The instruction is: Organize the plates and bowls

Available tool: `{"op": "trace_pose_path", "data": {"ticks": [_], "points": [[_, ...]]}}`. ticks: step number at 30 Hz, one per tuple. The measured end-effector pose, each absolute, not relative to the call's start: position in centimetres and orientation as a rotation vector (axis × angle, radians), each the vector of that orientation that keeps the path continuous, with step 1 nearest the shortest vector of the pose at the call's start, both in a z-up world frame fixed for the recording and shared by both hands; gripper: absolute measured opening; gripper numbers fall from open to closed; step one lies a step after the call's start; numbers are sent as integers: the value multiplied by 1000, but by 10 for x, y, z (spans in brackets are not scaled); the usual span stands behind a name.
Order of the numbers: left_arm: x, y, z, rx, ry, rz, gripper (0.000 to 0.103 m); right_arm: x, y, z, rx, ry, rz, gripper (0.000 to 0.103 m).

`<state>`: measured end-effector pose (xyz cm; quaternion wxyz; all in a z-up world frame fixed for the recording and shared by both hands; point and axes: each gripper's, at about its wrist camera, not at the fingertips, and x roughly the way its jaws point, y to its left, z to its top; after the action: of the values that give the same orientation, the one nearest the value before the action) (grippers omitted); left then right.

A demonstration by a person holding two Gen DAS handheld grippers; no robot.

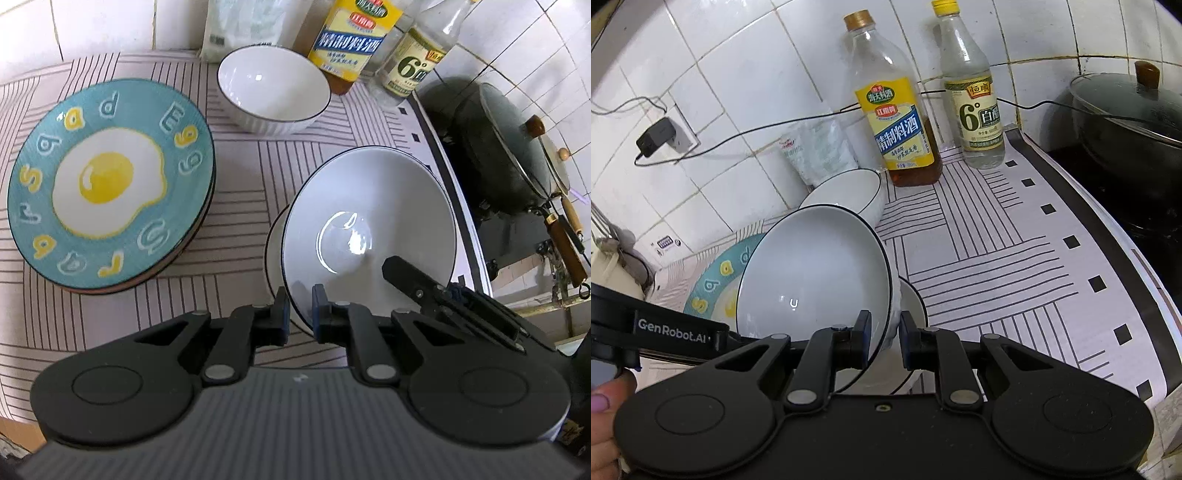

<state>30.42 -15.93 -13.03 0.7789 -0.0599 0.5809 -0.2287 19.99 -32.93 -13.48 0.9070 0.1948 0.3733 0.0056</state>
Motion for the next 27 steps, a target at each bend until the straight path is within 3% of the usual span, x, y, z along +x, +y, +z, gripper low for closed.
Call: {"op": "trace_pose_path", "data": {"ticks": [27], "points": [[312, -168, -145, -70, 1353, -463, 15, 209, -297, -141, 63, 775, -36, 19]]}}
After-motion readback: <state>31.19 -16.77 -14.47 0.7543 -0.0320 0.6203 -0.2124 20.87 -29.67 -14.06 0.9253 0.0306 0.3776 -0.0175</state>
